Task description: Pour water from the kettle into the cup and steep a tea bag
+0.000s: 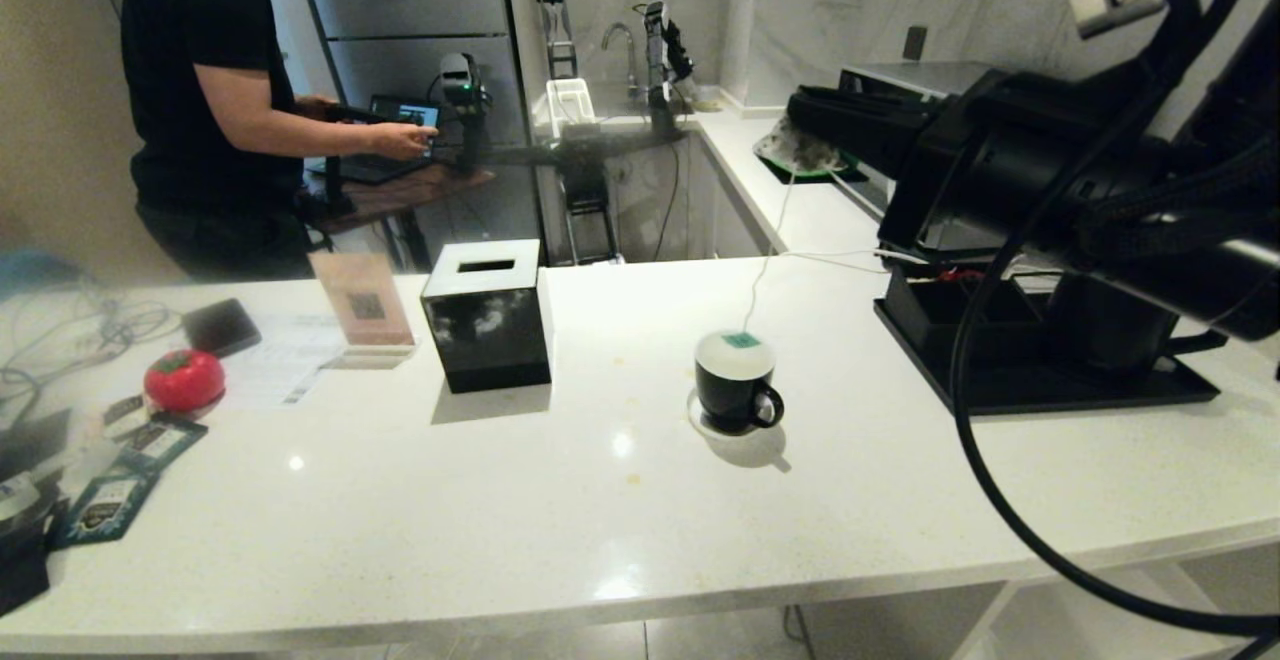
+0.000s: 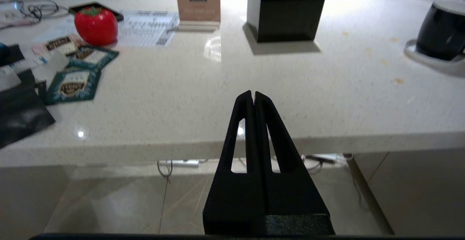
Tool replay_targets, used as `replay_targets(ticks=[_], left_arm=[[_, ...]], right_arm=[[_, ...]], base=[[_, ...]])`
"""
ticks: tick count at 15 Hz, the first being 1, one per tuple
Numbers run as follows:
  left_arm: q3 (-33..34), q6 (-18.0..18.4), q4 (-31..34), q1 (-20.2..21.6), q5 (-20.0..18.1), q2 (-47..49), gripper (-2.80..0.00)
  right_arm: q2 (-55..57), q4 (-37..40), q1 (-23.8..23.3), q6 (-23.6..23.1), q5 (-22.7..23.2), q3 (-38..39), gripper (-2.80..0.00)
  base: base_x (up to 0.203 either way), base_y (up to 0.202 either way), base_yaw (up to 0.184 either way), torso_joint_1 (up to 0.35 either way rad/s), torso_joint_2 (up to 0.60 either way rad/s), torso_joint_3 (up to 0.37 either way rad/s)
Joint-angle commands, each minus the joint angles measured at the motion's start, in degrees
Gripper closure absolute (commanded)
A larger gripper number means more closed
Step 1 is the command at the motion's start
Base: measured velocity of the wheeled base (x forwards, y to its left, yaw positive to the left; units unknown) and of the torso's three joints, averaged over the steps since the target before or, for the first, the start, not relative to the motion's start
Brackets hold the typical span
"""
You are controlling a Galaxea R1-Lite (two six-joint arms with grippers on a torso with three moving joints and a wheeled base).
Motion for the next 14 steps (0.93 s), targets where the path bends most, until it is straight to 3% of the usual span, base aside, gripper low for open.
replay_targets(ticks=[1,4,7,11,14], left_arm=[[-2.0,-0.2,0.1,0.0,0.0,0.0,0.0],[-5.6,-0.4,1.8,0.0,-0.3,0.1,0.0],[-10.4,-0.9,7.8,0.0,-0.4,1.7,0.0],[-15.5,-1.1,8.6,0.0,-1.7,11.8,0.0],[-20.1,-1.3,8.6,0.1,-5.3,20.9,0.0]], right_arm=[[-0.1,-0.3,0.0,-0.1,0.1,0.4,0.0],[-0.1,-1.0,0.0,-0.1,0.1,1.0,0.0],[-0.1,-2.2,0.0,0.1,0.0,1.1,0.0],[0.1,-2.2,0.0,0.3,-0.1,0.3,0.0],[0.5,-2.1,0.0,0.5,0.1,-1.4,0.0]], base=[[0.0,0.0,0.0,0.0,0.0,0.0],[0.0,0.0,0.0,0.0,0.0,0.0],[0.0,0.0,0.0,0.0,0.0,0.0],[0.0,0.0,0.0,0.0,0.0,0.0],[0.0,0.0,0.0,0.0,0.0,0.0]])
